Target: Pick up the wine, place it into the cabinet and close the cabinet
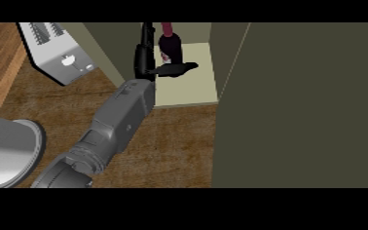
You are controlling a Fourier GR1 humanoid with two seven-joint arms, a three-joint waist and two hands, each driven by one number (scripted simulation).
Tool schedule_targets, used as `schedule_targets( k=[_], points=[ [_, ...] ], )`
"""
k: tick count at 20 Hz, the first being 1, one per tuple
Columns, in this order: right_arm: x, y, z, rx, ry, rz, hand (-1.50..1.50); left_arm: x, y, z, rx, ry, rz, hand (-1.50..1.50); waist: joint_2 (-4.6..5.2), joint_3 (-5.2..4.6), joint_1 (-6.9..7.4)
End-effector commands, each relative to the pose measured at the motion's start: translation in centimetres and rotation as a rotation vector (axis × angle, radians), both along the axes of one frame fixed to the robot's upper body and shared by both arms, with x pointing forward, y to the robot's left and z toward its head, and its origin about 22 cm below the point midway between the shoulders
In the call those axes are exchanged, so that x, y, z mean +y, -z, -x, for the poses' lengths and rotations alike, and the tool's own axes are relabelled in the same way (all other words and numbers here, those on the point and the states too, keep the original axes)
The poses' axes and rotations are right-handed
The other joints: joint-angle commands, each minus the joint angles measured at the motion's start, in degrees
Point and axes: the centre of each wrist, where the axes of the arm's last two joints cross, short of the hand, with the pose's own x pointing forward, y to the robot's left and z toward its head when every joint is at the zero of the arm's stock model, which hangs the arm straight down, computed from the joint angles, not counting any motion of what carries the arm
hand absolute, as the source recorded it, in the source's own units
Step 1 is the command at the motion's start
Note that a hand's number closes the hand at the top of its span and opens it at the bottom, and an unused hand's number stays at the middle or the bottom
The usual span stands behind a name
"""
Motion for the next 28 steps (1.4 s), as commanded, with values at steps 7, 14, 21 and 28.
schedule_targets(
  k=[7, 14, 21, 28],
  points=[
    [0.2, -0.4, 1.6, 0.008, -0.011, -0.016, -1.5, 1.9, 3.9, 2.3, 0.033, -0.031, 0.13, -1.5, -1.12, 0.03, 0.74],
    [0.4, -1.3, 1.7, -0.002, -0.01, -0.003, -1.5, 0.6, 2.2, 1.6, 0.042, -0.005, 0.161, -1.5, -1.25, 0.0, 0.29],
    [-0.6, -0.9, 2.6, -0.006, 0.016, -0.013, -1.5, -1.1, 4.5, 5.6, 0.047, 0.06, 0.157, -1.5, -1.44, 0.05, 1.89],
    [-1.0, 0.0, 1.9, 0.003, 0.063, -0.004, -1.5, -5.4, 4.9, 12.6, 0.046, 0.085, 0.127, -1.5, -1.59, 0.1, 3.46]
  ],
)
